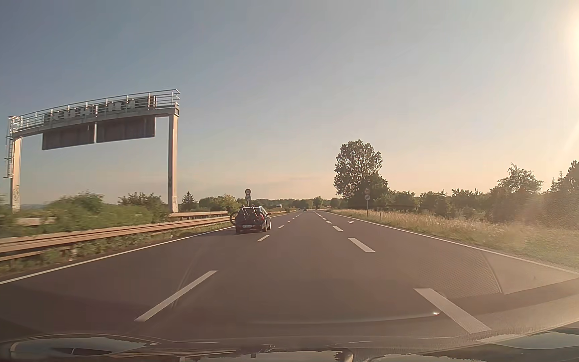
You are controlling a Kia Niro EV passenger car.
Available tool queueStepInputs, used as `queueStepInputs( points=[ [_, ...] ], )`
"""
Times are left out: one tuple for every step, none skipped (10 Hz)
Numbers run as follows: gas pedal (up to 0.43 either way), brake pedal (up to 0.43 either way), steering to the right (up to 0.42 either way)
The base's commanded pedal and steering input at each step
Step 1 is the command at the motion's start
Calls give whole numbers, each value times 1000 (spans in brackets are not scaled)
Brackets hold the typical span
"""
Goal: Follow the waypoints while adhering to traffic rules and regulations
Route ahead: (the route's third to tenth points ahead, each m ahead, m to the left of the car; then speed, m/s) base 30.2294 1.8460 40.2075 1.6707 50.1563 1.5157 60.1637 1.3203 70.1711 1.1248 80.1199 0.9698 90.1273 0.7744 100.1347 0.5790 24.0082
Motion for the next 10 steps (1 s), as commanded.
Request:
queueStepInputs(
  points=[
    [169, 0, 3],
    [177, 0, 3],
    [177, 0, 2],
    [177, 0, 1],
    [189, 0, 1],
    [197, 0, 1],
    [197, 0, 1],
    [209, 0, 0],
    [209, 0, 0],
    [209, 0, 1]
  ],
)
